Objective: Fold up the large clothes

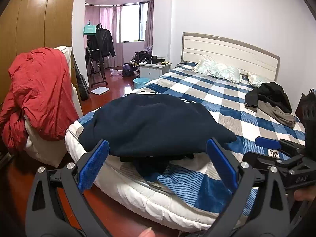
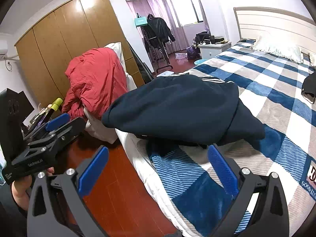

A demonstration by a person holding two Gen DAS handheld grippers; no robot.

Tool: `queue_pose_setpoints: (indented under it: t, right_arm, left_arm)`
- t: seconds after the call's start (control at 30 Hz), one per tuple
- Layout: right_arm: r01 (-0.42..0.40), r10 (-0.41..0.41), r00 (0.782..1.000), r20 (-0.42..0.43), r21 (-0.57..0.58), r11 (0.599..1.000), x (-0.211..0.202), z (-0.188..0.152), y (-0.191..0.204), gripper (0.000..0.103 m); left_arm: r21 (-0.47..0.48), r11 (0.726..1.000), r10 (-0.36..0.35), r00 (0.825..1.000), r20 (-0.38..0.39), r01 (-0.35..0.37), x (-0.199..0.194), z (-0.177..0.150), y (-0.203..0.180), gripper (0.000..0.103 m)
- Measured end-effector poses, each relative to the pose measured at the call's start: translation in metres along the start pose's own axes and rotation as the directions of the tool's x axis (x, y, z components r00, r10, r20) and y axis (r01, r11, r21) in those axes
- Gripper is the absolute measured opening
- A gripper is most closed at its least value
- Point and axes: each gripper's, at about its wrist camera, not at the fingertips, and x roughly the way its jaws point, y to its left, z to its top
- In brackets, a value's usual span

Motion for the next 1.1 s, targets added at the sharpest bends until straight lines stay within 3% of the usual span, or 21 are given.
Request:
queue_pose_setpoints:
  t: [1.1]
  right_arm:
    - [-0.002, 0.003, 0.999, 0.034, -0.015, 1.0, -0.0079, 0.0013, 0.0002, 0.098]
  left_arm:
    - [0.017, 0.999, 0.031, 0.999, 0.029, -0.031, -0.0084, 0.0043, -0.0099, 0.097]
